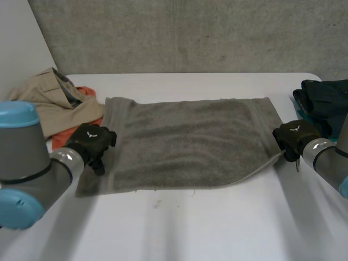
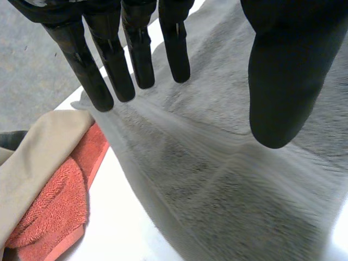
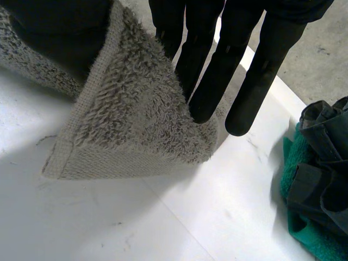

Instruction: Fold the laundry.

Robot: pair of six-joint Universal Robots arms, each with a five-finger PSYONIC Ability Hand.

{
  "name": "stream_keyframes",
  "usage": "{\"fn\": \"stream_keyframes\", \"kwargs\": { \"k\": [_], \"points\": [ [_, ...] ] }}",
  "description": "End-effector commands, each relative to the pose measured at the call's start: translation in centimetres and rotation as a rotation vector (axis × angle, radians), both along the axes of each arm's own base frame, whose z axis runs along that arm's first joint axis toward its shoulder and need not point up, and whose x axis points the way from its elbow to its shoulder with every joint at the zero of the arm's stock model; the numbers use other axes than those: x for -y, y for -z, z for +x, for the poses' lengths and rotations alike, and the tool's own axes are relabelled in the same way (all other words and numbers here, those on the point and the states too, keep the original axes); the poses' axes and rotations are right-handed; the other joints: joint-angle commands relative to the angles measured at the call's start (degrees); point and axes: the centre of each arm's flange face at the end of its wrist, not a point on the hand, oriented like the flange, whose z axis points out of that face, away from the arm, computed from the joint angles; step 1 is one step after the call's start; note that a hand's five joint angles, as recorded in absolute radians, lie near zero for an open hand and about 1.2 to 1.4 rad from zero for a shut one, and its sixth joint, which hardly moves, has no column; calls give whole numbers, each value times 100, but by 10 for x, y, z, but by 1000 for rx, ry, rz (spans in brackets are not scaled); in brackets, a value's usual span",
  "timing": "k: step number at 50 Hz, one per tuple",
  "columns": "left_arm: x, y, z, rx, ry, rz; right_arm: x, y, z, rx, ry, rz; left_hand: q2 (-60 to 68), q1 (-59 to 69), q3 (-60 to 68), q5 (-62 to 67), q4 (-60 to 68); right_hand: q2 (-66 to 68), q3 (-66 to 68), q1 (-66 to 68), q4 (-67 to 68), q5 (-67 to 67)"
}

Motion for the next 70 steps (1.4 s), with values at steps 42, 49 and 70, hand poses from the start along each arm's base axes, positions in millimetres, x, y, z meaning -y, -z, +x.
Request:
{"fn": "stream_keyframes", "kwargs": {
  "k": [42,49,70],
  "points": [
    [13,47,13,86,49,-44,-10,10,3,-15,-17,31,650,660,627,713,705,1229,1177,1546,1126,1270],
    [27,47,11,129,65,-105,-10,12,3,-17,-18,37,684,694,661,747,739,1229,1177,1546,1126,1270],
    [44,48,10,223,93,-184,-10,13,1,-32,-11,38,5088,5098,5066,5151,5143,1229,1177,1546,1126,1270]
  ]
}}
